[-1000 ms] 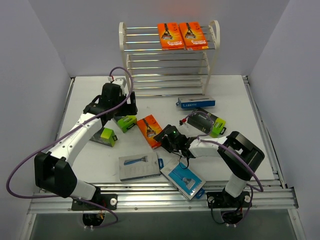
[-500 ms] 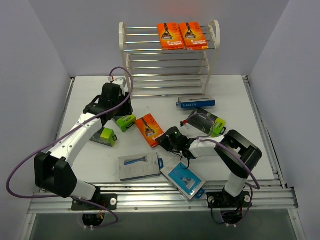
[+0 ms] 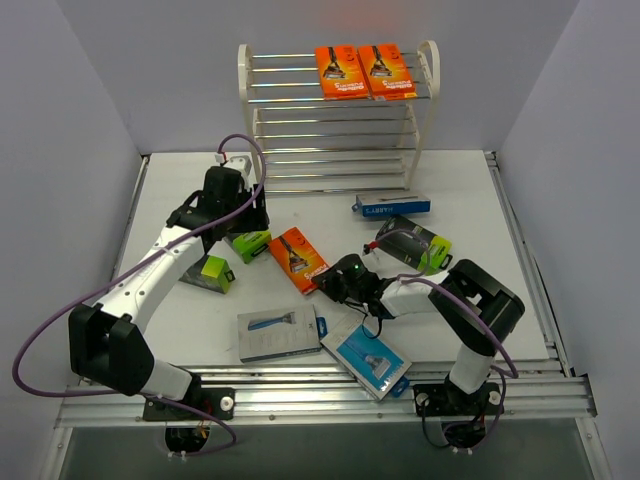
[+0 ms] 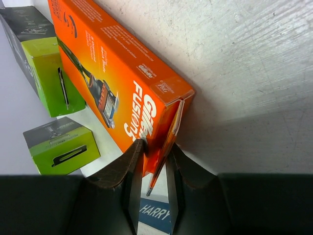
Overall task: Place and organize the shaving razors onto the shelf
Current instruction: Grab a shaving razor with the right arm
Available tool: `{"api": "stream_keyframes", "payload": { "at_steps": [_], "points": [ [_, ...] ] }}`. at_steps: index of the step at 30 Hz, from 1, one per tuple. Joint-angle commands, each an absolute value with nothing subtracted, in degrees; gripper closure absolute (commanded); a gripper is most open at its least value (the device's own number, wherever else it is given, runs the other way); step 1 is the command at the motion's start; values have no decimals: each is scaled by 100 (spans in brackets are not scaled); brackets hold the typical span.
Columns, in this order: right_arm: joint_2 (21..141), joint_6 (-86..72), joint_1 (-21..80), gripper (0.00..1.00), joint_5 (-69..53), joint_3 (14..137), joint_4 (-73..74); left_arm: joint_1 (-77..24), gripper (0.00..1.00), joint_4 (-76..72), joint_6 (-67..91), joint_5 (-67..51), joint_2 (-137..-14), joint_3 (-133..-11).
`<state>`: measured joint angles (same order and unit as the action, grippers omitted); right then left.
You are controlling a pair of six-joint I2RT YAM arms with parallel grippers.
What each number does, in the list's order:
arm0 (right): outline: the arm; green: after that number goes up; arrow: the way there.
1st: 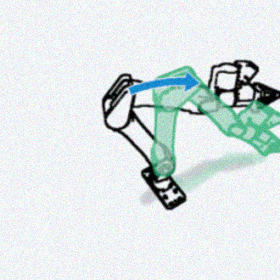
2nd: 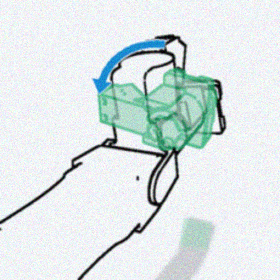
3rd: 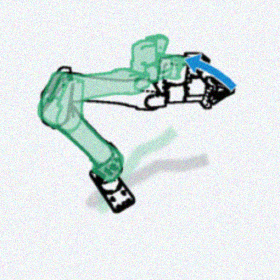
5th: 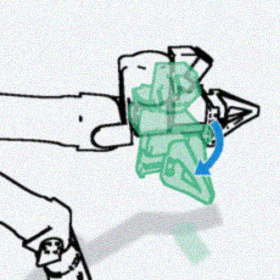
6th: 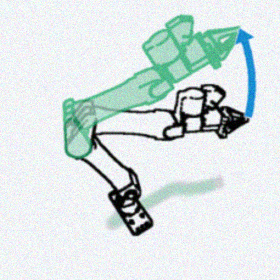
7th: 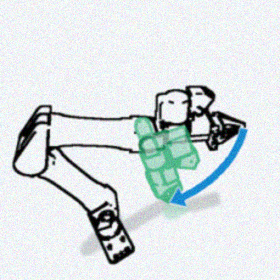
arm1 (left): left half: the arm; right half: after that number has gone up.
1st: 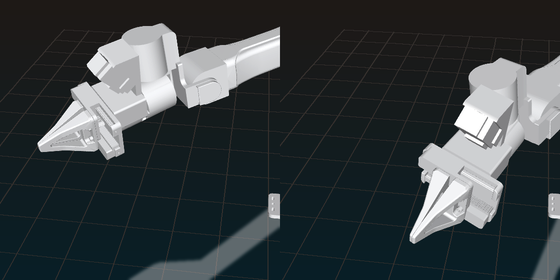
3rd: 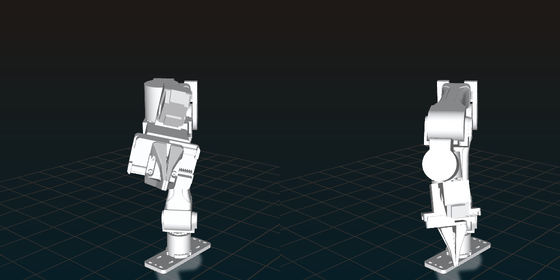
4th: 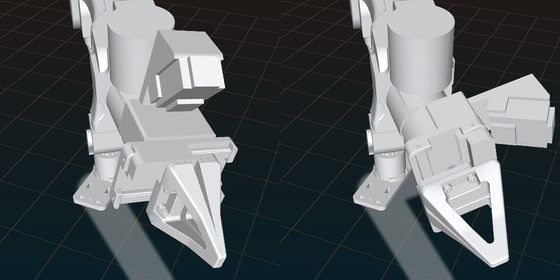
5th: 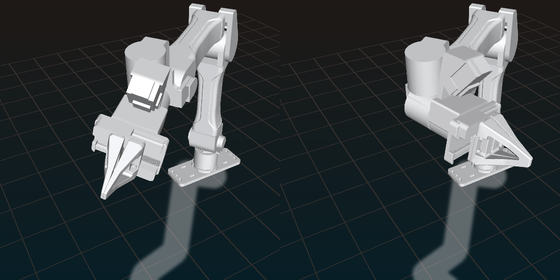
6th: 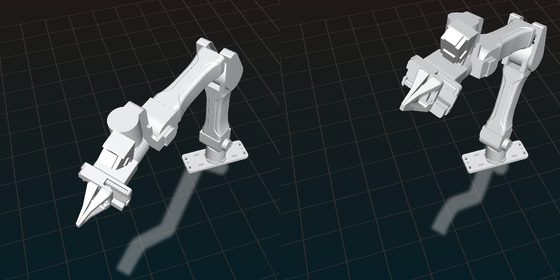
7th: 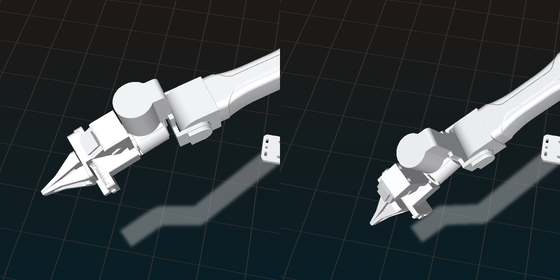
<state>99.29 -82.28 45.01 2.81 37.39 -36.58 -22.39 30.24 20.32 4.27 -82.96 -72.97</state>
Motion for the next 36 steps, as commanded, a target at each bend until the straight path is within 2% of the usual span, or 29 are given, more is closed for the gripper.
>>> {"api": "stream_keyframes", "payload": {
  "at_steps": [1, 15, 25, 31, 36],
  "points": [
    [9766, -8262, 4439, 100, 343, 3674, -3735, -2250, 27, 2962, 2004, 501, -8288, -7453],
    [8500, -8323, 4087, 100, 527, 3419, -3507, -2250, 27, 2971, 1978, 606, -8262, -7453],
    [8060, -8525, 4034, 100, 475, 3033, -3700, -2329, 26, 2962, 2013, 554, -8253, -7436],
    [8007, -8534, 4043, 100, 317, 2945, -3884, -2593, 19, 2918, 2345, 36, -8227, -7374],
    [7945, -8596, 4043, 100, 299, 2892, -4052, -2303, 18, 2726, 3022, -1245, -8086, -6866]
  ]
}}
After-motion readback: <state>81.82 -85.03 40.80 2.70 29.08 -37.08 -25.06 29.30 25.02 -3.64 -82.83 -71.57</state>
